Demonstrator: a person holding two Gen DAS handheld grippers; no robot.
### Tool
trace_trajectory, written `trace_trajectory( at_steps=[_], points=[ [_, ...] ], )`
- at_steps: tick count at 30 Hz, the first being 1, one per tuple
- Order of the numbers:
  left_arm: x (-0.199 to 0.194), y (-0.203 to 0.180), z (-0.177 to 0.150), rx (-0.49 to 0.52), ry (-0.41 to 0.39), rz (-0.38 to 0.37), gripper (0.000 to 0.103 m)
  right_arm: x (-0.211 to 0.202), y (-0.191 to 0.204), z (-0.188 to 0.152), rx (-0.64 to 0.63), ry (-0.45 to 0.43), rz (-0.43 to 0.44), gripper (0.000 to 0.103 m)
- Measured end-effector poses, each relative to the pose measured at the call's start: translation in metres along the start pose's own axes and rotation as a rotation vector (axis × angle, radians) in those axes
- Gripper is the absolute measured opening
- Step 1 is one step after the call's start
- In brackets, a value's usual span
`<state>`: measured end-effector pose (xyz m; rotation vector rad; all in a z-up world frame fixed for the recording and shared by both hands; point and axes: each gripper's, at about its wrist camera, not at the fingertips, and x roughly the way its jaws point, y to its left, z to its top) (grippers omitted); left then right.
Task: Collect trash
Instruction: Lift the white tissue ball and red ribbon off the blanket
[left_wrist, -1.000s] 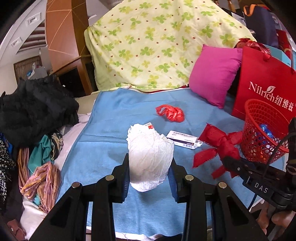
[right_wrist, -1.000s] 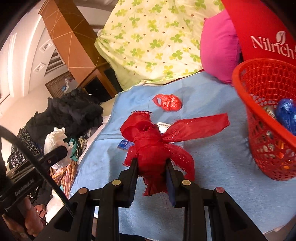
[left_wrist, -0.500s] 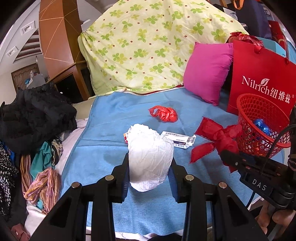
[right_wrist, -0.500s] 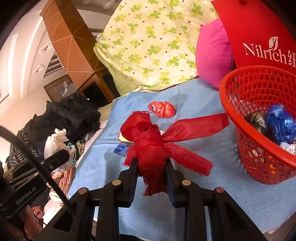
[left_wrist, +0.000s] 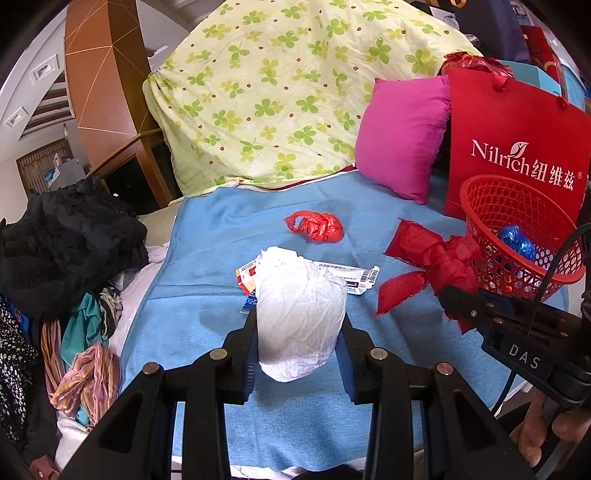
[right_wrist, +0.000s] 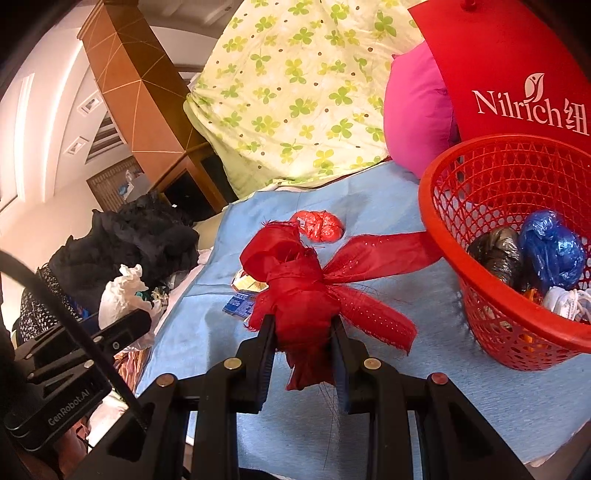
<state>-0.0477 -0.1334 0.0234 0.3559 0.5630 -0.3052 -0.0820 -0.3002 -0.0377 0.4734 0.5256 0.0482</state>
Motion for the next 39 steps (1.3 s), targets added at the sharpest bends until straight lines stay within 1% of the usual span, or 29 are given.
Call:
trace_trajectory(
  at_steps=[26, 39],
  points=[
    [-0.002, -0.012, -0.001, 0.033, -0.001, -0.022, 0.04, -0.008, -0.003, 0.0, -0.007, -0.021, -0.005, 0.03],
    [0.004, -0.012, -0.001, 0.034, 0.017, -0.029, 0.04, -0.016, -0.003, 0.0, -0.002, -0.037, -0.007, 0.03]
  ],
)
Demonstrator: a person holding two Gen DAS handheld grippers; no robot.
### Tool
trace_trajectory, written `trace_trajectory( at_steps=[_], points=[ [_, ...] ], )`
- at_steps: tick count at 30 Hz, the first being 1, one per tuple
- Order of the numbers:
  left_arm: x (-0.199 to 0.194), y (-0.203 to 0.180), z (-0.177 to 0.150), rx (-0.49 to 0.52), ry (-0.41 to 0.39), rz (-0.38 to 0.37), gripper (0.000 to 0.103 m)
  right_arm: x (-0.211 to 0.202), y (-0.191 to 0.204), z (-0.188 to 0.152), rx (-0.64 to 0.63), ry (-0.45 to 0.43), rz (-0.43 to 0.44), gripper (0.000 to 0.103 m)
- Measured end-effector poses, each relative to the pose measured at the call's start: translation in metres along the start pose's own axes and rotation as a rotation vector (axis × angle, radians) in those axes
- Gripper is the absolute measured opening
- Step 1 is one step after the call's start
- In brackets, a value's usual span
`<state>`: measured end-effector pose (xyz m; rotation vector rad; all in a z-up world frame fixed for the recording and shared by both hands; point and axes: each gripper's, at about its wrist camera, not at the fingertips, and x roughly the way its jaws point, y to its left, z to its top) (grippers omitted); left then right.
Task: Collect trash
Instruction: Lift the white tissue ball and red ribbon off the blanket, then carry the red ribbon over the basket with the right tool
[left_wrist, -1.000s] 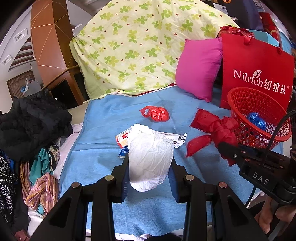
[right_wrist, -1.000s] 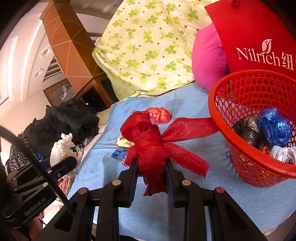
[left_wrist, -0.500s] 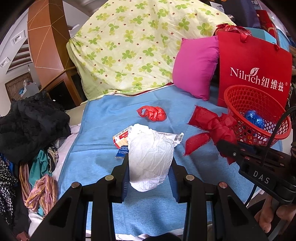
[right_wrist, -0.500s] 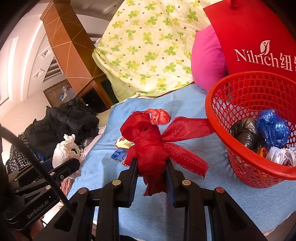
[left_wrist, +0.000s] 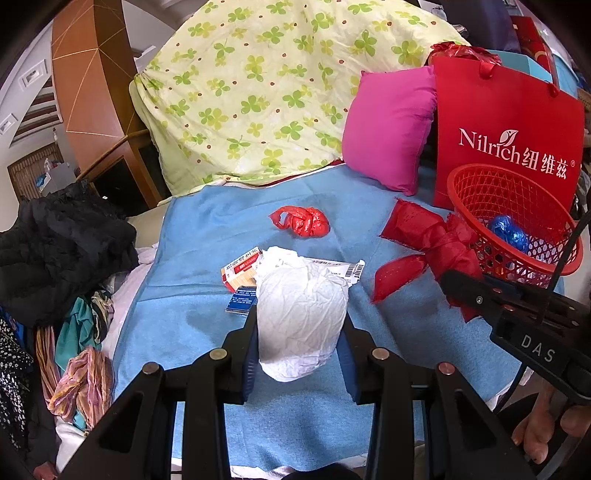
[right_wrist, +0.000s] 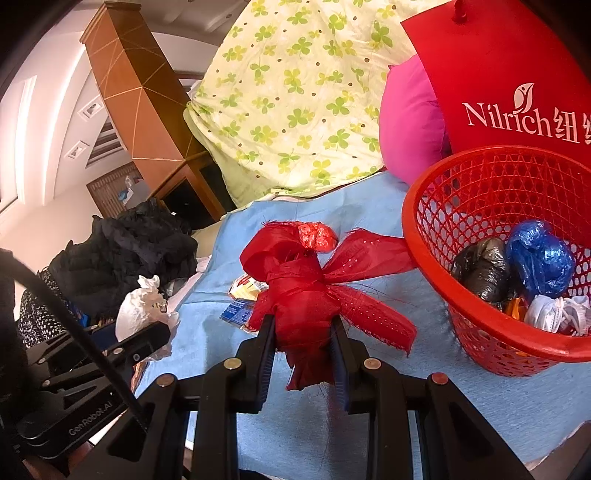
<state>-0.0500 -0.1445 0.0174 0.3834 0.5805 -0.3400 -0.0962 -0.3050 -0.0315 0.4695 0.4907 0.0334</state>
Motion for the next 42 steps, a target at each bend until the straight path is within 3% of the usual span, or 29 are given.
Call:
trace_trajectory(
  at_steps=[22, 42],
  points=[
    [-0.015, -0.016, 0.015, 0.04, -0.052, -0.031, 0.04, -0.042, -0.013, 0.012, 0.063, -0.07, 0.001, 0.03],
    [-0.035, -0.042, 0.031, 0.076, -0.1, -0.065, 0.04, -0.094, 0.0, 0.031, 0.01, -0.171, -0.014, 0.03]
  ],
)
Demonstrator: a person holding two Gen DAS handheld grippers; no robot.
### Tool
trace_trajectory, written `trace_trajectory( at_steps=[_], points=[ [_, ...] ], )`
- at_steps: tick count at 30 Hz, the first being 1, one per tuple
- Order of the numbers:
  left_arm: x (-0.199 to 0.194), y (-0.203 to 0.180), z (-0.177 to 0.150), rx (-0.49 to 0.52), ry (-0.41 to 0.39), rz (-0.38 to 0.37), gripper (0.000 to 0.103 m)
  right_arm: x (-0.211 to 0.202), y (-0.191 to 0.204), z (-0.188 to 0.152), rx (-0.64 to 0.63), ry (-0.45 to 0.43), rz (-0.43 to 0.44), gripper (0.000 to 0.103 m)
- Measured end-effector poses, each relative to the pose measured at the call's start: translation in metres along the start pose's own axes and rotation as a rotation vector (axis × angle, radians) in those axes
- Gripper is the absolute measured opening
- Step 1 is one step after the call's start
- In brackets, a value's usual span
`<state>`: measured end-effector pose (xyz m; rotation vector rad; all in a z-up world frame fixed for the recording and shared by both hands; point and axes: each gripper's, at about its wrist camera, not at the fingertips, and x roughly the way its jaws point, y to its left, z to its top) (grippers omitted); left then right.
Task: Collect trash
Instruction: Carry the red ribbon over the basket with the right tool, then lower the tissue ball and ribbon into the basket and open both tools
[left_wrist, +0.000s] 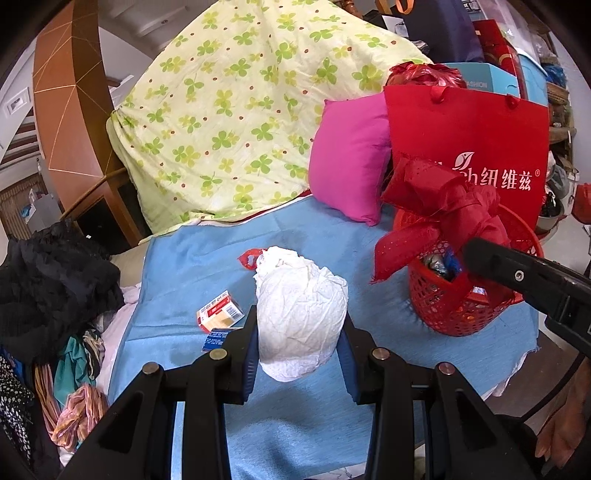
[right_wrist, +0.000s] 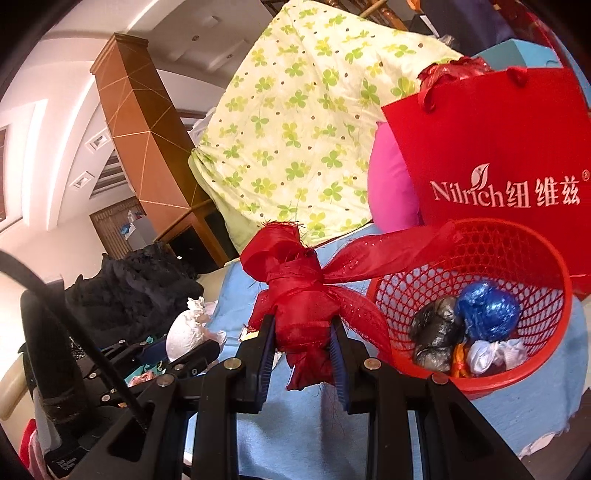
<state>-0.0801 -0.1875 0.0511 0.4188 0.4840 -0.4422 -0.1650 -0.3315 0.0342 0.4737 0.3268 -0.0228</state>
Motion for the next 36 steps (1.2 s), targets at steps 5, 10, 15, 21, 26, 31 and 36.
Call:
trace_trajectory(
  at_steps=[5, 10, 15, 21, 26, 31, 36],
  points=[
    [-0.003, -0.005, 0.004, 0.011, -0.01, -0.009, 0.04, -0.008, -0.004, 0.004, 0.007, -0.018, -0.01, 0.03],
    [-0.006, -0.01, 0.006, 0.023, -0.018, -0.017, 0.04, -0.017, -0.008, 0.007, 0.012, -0.035, -0.017, 0.03],
    [-0.008, -0.016, 0.01, 0.034, -0.024, -0.024, 0.04, -0.023, -0.012, 0.011, 0.016, -0.051, -0.022, 0.03],
    [-0.007, -0.025, 0.015, 0.046, -0.028, -0.036, 0.04, -0.03, -0.018, 0.015, 0.021, -0.068, -0.034, 0.03],
    [-0.008, -0.035, 0.022, 0.063, -0.036, -0.047, 0.04, -0.038, -0.026, 0.02, 0.029, -0.09, -0.05, 0.03],
    [-0.008, -0.045, 0.026, 0.08, -0.045, -0.059, 0.04, -0.044, -0.033, 0.023, 0.036, -0.107, -0.067, 0.03],
    [-0.008, -0.056, 0.032, 0.098, -0.052, -0.071, 0.04, -0.049, -0.039, 0.025, 0.041, -0.119, -0.082, 0.03]
  ],
)
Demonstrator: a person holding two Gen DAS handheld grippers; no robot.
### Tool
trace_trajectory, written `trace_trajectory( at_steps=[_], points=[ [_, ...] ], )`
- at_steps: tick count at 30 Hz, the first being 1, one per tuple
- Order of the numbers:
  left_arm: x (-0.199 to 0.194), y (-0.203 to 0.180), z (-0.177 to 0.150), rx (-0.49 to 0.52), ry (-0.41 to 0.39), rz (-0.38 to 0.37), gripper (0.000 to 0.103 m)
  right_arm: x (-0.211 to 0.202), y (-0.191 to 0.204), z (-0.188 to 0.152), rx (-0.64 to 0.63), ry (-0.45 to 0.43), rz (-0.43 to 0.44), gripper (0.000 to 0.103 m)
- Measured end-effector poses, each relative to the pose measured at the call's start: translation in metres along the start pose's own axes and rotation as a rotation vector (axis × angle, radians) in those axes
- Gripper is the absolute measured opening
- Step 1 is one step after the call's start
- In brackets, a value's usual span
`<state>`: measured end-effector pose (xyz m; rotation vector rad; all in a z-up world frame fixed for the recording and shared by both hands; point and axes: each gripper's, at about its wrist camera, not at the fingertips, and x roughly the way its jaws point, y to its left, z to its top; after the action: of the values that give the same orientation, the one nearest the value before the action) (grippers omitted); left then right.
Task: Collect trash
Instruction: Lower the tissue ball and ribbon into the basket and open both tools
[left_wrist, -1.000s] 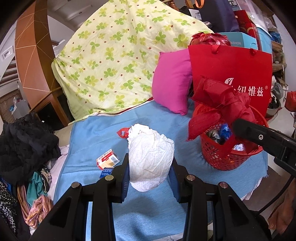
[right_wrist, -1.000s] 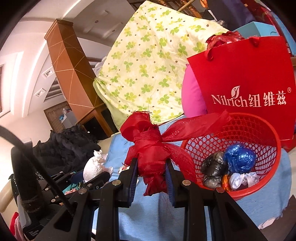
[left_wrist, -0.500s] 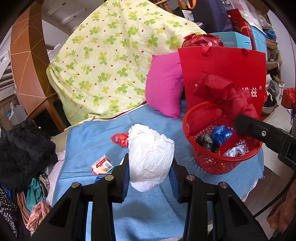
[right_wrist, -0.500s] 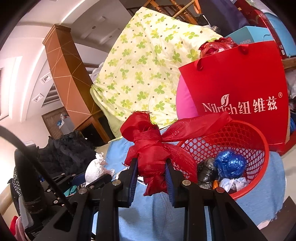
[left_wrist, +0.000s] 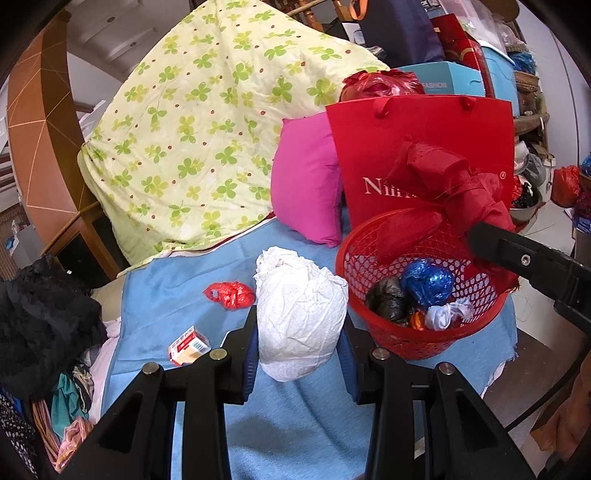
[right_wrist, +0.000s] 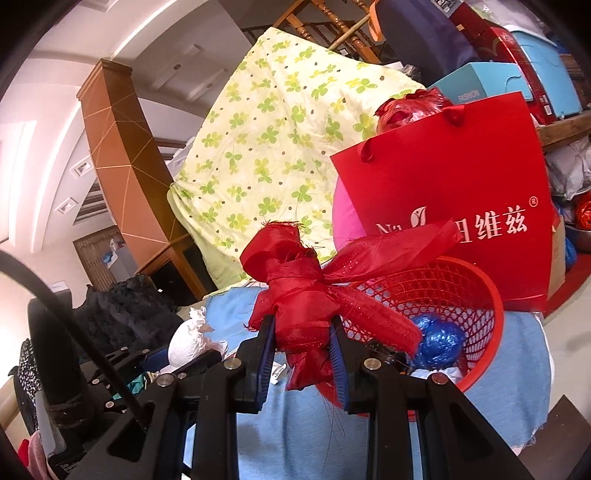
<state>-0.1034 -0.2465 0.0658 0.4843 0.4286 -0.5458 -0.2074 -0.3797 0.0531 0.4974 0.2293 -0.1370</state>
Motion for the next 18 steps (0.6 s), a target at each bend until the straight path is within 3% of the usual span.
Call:
trace_trajectory(
  at_steps=[18],
  points=[
    [0.011, -0.037, 0.02, 0.072, -0.009, -0.044, 0.04, -0.01, -0.038, 0.011, 0.055, -0.042, -0.053, 0.03]
  ],
)
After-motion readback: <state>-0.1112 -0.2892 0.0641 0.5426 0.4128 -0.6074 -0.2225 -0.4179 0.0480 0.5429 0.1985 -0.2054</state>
